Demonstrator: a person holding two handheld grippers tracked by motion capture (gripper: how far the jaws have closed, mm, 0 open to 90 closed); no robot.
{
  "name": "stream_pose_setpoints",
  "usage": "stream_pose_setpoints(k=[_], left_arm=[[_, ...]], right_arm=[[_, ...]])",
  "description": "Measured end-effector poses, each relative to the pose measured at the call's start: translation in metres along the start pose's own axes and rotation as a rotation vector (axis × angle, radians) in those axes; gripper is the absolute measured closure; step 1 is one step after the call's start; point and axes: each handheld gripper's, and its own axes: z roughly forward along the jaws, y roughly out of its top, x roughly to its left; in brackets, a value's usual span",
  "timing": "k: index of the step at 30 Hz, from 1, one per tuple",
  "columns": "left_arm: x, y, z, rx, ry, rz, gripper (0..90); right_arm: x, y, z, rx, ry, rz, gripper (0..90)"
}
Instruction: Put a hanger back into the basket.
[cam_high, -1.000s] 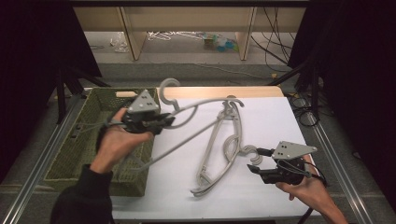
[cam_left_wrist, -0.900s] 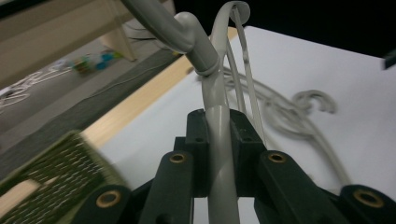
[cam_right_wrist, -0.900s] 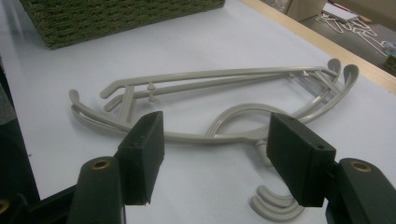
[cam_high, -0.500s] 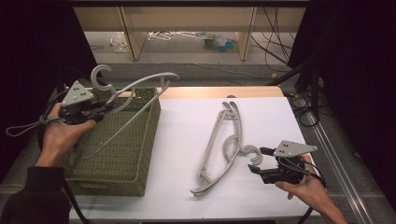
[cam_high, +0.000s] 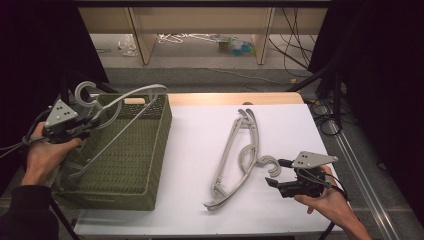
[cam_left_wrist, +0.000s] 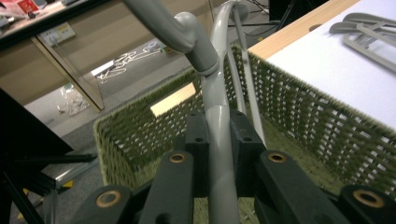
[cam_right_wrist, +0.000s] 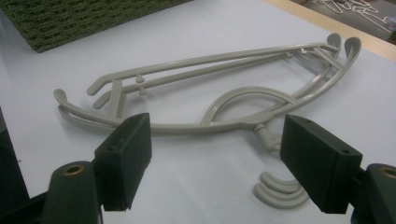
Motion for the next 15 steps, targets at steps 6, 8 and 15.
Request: stream_pose_setpoints(k=[6,8,15], left_arm=[[0.0,-0.006,0.004,-0.013,-0.015,0.059,80.0],[0.001,-0.01,0.007,0.023,-0.019,0.077,80.0],[0.009,-0.025,0.011,0.029,-0.001,-0.012,80.0]], right_arm=[[0.0,0.0,0.0,0.002,-0.001,0.002,25.9],[0.0,-0.001,0.001,0.004,0.0,0.001,25.9],[-0.001,-0.002,0.002,0.011,0.004,-0.003,26.1]])
